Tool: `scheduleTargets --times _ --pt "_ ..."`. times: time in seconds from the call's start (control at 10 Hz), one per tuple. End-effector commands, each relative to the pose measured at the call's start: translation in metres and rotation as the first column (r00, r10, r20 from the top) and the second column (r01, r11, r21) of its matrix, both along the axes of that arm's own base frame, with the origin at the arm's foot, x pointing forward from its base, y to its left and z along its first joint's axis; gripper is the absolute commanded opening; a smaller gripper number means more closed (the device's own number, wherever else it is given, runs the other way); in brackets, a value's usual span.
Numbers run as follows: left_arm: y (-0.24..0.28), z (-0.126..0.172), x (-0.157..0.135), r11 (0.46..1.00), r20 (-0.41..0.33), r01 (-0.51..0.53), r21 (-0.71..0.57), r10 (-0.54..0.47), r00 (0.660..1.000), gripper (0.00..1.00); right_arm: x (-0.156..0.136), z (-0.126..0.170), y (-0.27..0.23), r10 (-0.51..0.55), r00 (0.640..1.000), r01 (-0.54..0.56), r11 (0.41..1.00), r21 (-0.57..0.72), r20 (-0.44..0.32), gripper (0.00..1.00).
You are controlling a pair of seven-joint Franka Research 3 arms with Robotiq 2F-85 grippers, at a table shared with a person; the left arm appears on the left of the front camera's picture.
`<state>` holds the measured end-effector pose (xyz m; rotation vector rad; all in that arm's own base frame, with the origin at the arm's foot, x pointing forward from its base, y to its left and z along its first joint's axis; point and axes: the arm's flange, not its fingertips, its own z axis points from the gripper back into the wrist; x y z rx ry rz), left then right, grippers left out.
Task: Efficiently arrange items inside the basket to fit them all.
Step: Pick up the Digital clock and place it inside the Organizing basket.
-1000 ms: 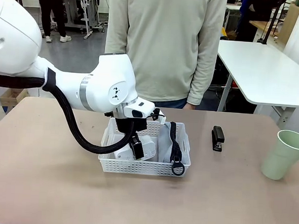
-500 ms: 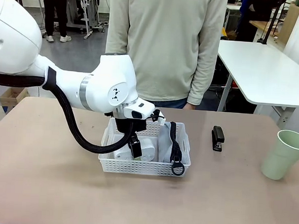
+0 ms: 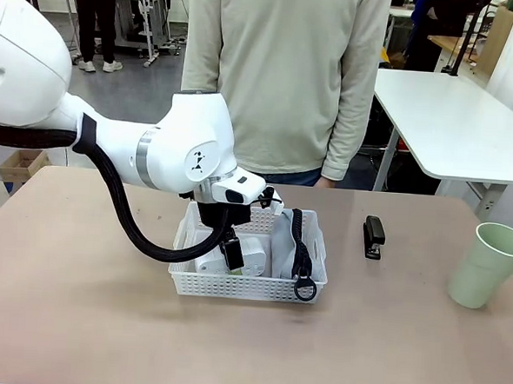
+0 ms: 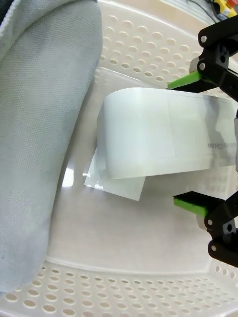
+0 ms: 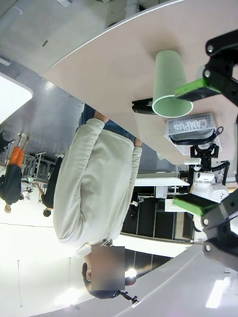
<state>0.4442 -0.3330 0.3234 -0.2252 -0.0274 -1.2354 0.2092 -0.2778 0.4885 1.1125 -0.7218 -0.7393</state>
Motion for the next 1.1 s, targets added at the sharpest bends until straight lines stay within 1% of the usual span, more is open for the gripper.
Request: scheduleTargets --times 0.0,0.1,0.2,0.3,0.4,0.5,0.6,0.7,0.8,0.9,1.0 --pt "0.011 0.038 -0.005 0.997 -0.023 0.001 -0.073 -0.003 1.0 1.0 0.002 -0.001 -0.001 0.002 0.999 -0.001 1.0 -0.006 0.039 1.0" --pt "0.022 0.073 -0.012 0.99 0.018 0.019 -0.141 -0.017 1.0 1.0 0.002 -0.001 -0.001 0.002 0.999 -0.001 1.0 -0.006 0.039 1.0" --pt "0.04 0.112 -0.021 0.973 0.076 0.025 -0.229 -0.008 0.997 1.0 0.002 -0.001 -0.001 0.002 0.999 -0.001 1.0 -0.006 0.039 1.0" --pt "0.068 0.151 -0.028 0.946 0.13 0.012 -0.324 0.032 0.991 1.0 0.002 -0.001 -0.001 0.002 0.999 -0.001 1.0 -0.006 0.039 1.0" --pt "0.111 0.191 -0.038 0.903 0.151 -0.001 -0.43 0.073 0.986 1.0 0.002 -0.001 -0.001 0.002 0.999 -0.001 1.0 -0.006 0.039 1.0" --pt "0.16 0.219 -0.045 0.85 0.136 -0.008 -0.527 0.094 0.986 1.0 0.002 -0.001 -0.001 0.002 0.999 -0.001 1.0 -0.006 0.039 1.0" --pt "0.222 0.239 -0.054 0.784 0.136 -0.069 -0.617 0.193 0.972 1.0 0.002 -0.001 -0.001 0.002 0.999 -0.001 1.0 -0.006 0.039 1.0" --pt "0.286 0.246 -0.064 0.712 0.111 -0.188 -0.676 0.351 0.93 1.0 0.002 -0.001 -0.001 0.002 0.999 -0.001 1.0 -0.006 0.039 1.0" --pt "0.344 0.242 -0.077 0.609 0.057 -0.259 -0.749 0.449 0.892 1.0 0.002 -0.001 -0.001 0.002 0.999 -0.001 1.0 -0.006 0.039 1.0" --pt "0.409 0.223 -0.096 0.481 -0.047 -0.433 -0.762 0.626 0.778 1.0 0.002 -0.001 -0.001 0.002 0.999 -0.001 1.0 -0.006 0.039 1.0" --pt "0.46 0.197 -0.12 0.301 -0.17 -0.439 -0.847 0.63 0.758 1.0 0.002 -0.001 -0.001 0.002 0.999 -0.001 1.0 -0.006 0.039 1.0"
